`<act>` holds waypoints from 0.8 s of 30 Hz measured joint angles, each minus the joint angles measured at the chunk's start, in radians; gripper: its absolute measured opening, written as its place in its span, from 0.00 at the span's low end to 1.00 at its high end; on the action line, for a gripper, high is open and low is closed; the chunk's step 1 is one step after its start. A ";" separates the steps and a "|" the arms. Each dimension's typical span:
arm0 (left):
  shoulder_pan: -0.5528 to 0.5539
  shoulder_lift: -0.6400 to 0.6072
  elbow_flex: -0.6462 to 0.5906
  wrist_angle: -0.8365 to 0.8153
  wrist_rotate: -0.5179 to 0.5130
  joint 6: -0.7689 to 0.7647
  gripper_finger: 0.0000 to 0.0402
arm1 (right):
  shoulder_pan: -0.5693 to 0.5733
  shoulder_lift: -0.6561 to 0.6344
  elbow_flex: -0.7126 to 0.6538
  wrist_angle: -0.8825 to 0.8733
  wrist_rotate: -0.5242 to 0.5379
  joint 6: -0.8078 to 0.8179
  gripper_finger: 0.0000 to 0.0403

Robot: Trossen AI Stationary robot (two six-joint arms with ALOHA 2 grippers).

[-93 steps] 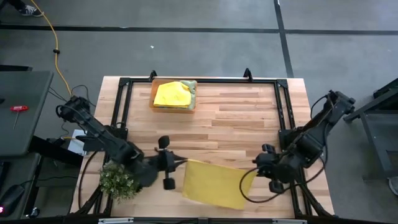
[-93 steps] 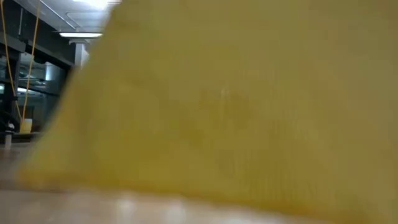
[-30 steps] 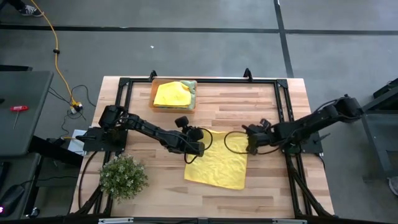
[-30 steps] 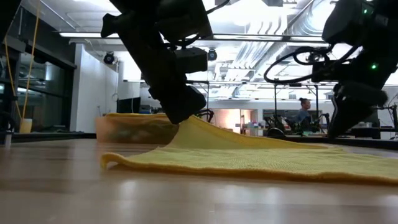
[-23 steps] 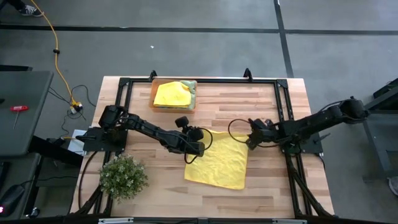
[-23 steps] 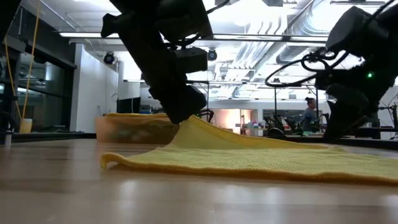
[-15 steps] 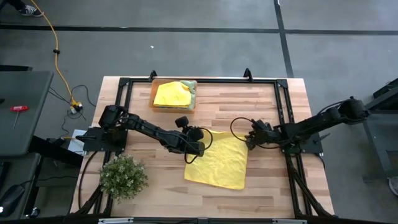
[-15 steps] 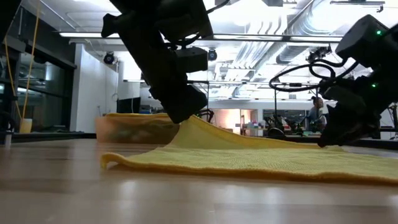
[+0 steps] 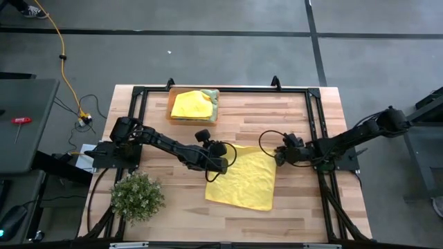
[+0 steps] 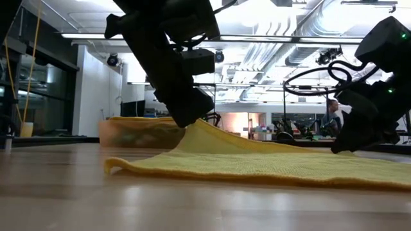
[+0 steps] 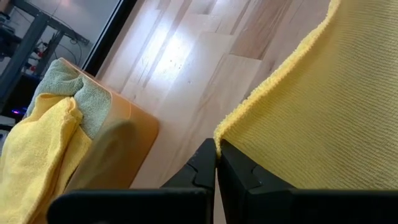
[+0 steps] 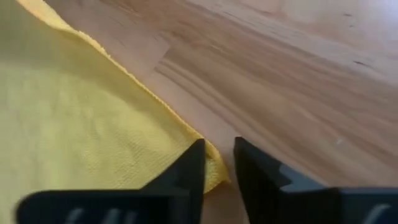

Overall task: Fold microfiber towels
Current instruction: Fold the yellow microfiber cloth

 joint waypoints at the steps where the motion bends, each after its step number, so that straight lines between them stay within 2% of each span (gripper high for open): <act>1: 0.000 0.000 0.000 -0.001 -0.003 0.000 0.00 | 0.000 0.000 -0.001 -0.002 0.007 -0.002 0.19; 4: 0.000 0.000 0.000 -0.002 -0.013 0.000 0.00 | 0.001 -0.004 -0.001 -0.006 0.024 -0.046 0.06; 6: 0.000 0.000 0.000 -0.002 -0.023 0.000 0.00 | 0.001 -0.013 -0.002 -0.008 0.029 -0.069 0.02; 11: 0.011 0.000 0.001 -0.002 -0.039 0.011 0.00 | 0.002 -0.050 0.004 -0.022 0.016 -0.134 0.01; 17: 0.032 -0.001 0.001 -0.009 -0.031 0.021 0.00 | 0.008 -0.066 0.096 -0.039 0.005 -0.262 0.00; 24: 0.011 -0.062 0.002 -0.014 0.006 0.059 0.00 | 0.114 -0.058 0.212 -0.049 0.008 -0.353 0.00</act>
